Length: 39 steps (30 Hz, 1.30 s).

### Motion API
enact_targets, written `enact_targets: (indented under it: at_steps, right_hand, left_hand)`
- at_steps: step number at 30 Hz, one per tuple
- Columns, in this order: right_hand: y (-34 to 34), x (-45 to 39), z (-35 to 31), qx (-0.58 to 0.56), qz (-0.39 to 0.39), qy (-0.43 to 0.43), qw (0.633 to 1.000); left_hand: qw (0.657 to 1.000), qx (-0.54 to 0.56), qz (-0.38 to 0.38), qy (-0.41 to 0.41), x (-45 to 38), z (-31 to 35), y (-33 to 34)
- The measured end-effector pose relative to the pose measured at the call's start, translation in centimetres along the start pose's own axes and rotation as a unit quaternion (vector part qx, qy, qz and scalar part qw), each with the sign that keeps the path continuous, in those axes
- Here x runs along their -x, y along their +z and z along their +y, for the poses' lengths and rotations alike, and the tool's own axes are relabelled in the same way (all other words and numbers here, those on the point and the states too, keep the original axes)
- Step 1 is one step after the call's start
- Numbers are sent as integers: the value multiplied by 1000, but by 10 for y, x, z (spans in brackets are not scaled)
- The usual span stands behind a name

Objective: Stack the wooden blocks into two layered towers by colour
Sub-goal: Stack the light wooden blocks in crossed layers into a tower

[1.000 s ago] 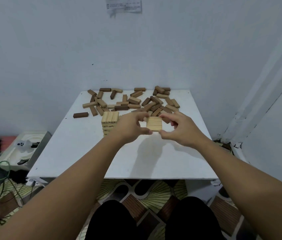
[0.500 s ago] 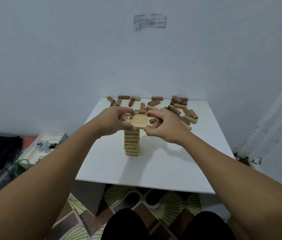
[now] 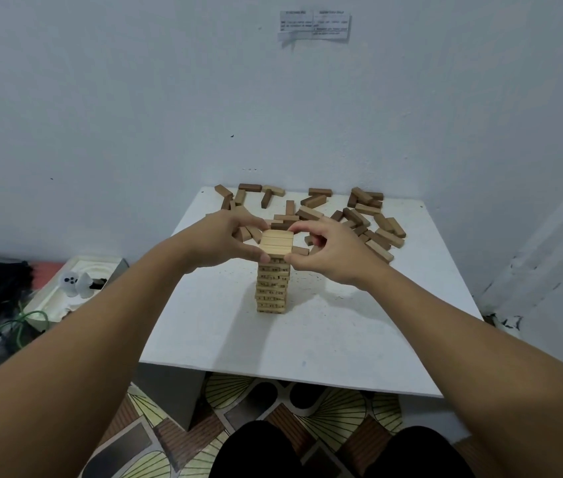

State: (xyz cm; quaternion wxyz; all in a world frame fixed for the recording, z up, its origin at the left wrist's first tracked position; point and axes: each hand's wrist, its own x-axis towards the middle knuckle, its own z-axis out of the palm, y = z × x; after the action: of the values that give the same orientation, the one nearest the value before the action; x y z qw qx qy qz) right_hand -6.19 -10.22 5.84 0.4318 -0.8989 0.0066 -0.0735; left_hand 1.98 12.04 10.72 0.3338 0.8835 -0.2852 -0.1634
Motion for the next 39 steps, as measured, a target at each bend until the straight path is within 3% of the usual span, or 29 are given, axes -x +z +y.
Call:
enact_targets:
  at_steps: [39]
  right_hand:
    - [5,-9,17,-79,-48,22,995]
  left_hand:
    - [991,126,-36,-25,-15,-25,0]
